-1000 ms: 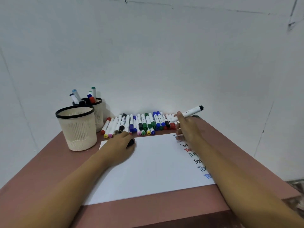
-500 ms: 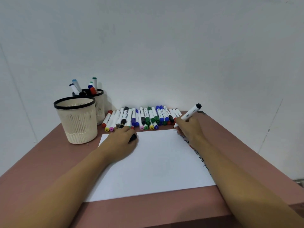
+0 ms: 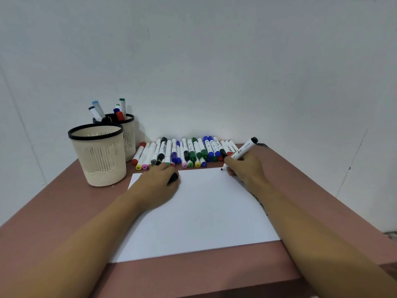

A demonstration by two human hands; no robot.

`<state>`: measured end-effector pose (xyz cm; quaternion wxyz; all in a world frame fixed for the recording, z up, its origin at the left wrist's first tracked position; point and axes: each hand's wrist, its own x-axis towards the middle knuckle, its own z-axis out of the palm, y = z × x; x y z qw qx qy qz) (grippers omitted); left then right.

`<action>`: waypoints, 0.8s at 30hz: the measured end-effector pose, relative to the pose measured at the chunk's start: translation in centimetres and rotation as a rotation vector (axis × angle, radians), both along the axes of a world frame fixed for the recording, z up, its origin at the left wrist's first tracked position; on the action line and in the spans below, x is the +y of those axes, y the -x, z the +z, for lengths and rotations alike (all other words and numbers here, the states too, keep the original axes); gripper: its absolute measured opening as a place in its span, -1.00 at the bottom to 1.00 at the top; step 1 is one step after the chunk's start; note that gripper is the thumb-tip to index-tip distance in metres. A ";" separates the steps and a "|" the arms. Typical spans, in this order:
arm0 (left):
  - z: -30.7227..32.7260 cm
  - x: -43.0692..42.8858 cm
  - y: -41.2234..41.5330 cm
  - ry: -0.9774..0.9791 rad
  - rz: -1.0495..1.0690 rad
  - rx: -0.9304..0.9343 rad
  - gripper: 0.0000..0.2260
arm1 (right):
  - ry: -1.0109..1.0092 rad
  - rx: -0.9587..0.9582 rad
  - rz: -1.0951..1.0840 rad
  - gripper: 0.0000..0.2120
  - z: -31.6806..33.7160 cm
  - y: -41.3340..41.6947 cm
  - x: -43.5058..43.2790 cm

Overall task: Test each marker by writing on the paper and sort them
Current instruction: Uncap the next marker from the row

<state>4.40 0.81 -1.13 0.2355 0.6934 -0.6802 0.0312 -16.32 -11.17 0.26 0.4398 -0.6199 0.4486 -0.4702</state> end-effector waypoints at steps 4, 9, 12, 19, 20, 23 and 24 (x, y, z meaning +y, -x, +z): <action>0.0 0.0 0.0 -0.006 0.000 -0.002 -0.81 | 0.022 0.070 -0.002 -0.92 -0.3 0.1 -0.2; 0.1 -0.1 0.0 -0.009 0.000 0.002 -0.82 | 0.025 0.070 -0.035 -0.90 -0.3 -0.1 -0.1; 0.0 0.0 -0.1 -0.009 0.004 -0.005 -0.81 | 0.028 0.069 -0.043 -0.86 -0.3 0.0 -0.1; 0.1 0.0 0.0 -0.017 0.014 -0.010 -0.80 | 0.034 0.096 -0.012 -0.88 -0.1 0.1 0.1; 0.1 0.0 0.0 -0.018 0.014 -0.010 -0.80 | 0.033 0.106 -0.004 -0.85 -0.1 0.1 0.2; 0.1 -0.1 0.1 -0.016 0.013 -0.015 -0.80 | 0.030 0.090 -0.004 -0.80 0.2 0.2 0.4; 0.1 -0.1 0.1 -0.014 0.014 -0.017 -0.80 | 0.030 0.071 -0.017 -0.81 0.2 0.2 0.4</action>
